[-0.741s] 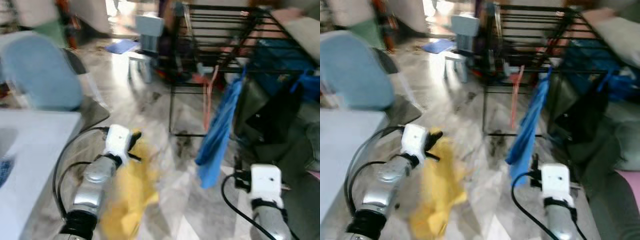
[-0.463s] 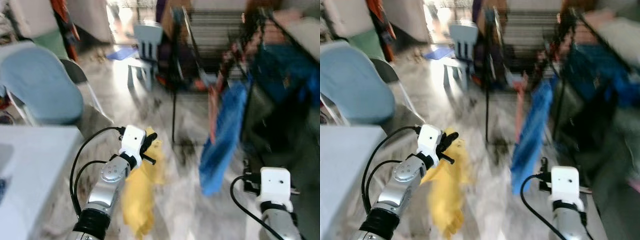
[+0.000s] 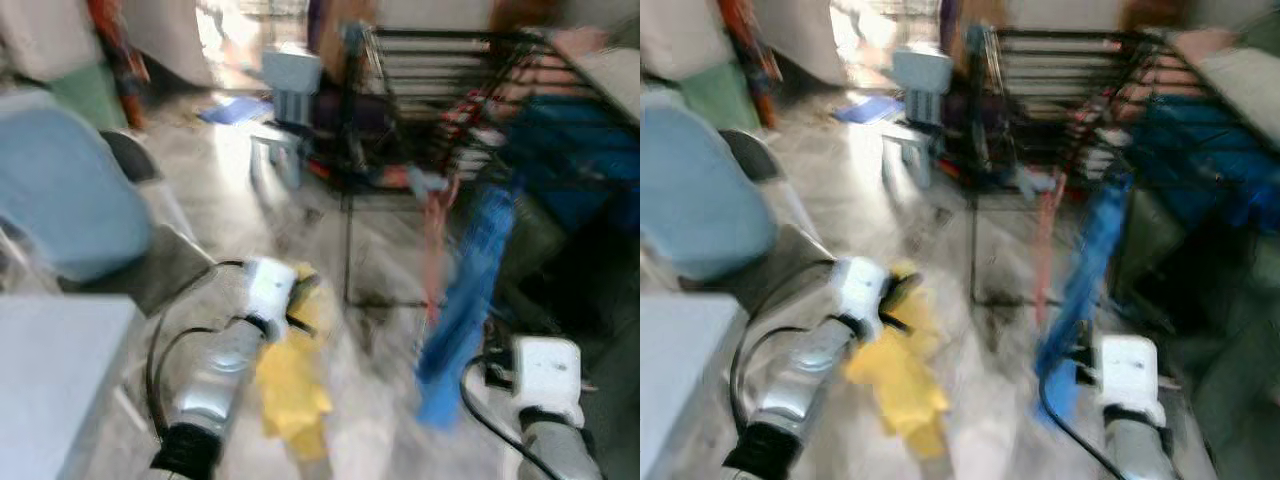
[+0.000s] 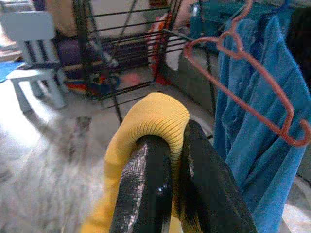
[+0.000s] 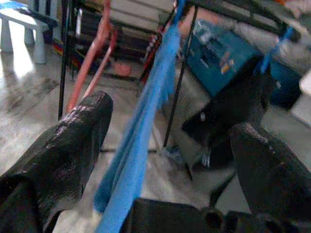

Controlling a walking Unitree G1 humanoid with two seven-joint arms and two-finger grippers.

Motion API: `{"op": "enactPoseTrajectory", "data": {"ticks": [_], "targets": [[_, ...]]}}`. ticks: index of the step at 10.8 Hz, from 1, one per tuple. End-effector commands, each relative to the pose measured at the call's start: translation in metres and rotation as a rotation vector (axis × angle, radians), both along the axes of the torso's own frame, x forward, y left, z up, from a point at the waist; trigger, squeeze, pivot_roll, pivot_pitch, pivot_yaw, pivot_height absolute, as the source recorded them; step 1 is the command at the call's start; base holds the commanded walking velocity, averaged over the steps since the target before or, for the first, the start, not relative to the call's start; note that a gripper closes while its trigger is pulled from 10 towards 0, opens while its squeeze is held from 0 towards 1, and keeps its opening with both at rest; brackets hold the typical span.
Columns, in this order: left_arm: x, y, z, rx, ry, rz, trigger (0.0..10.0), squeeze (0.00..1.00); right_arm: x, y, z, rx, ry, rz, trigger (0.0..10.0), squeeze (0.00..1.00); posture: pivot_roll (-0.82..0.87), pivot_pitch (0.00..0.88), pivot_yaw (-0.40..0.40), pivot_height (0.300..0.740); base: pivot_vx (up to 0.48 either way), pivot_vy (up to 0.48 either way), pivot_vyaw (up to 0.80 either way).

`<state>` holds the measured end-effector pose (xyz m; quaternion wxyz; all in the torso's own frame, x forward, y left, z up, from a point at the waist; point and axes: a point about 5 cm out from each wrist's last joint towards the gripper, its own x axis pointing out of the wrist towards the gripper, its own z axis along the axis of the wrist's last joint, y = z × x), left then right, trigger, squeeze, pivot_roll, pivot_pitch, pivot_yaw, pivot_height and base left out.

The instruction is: Hang hanger

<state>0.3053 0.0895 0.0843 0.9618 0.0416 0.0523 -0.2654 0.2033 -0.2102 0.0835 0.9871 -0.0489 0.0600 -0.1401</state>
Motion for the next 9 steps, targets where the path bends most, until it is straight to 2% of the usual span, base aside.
{"op": "enactPoseTrajectory", "data": {"ticks": [1, 2, 5, 6, 7, 9], "targets": [[0.0063, 0.0087, 0.0126, 0.001, -0.058, 0.019, 10.0, 0.0, 0.0035, 0.0052, 0.0051, -0.001, -0.023, 0.012, 10.0, 0.0, 0.0, 0.0, -0.041, 0.74, 0.48, 0.0, 0.0], [0.0063, 0.0085, 0.0125, 0.0, -0.057, 0.018, 10.0, 0.0, 0.004, 0.0042, 0.0058, -0.035, -0.025, 0.008, 10.0, 0.0, 0.0, 0.0, -0.042, 0.74, 0.48, 0.0, 0.0], [0.0058, 0.0075, 0.011, -0.005, -0.044, 0.022, 10.0, 0.0, 0.0046, 0.0034, 0.0041, -0.026, -0.035, -0.004, 10.0, 0.0, 0.0, 0.0, -0.041, 0.74, 0.48, 0.0, 0.0], [0.0051, 0.0065, 0.0112, -0.009, -0.046, 0.017, 10.0, 0.0, 0.005, 0.006, 0.0018, 0.001, -0.008, 0.001, 10.0, 0.0, 0.0, 0.0, -0.042, 0.74, 0.472, 0.0, 0.0], [0.0051, 0.0063, 0.0108, -0.026, -0.036, 0.023, 10.0, 0.0, 0.0054, 0.0078, 0.0009, 0.027, 0.001, 0.028, 10.0, 0.0, 0.0, 0.0, -0.043, 0.74, 0.307, 0.0, 0.0], [0.0053, 0.0041, 0.0111, -0.043, -0.027, 0.019, 10.0, 0.0, 0.0073, 0.0083, 0.0014, 0.027, 0.009, 0.036, 10.0, 0.0, 0.0, 0.0, -0.042, 0.74, 0.0, 0.0, 0.0]]}}
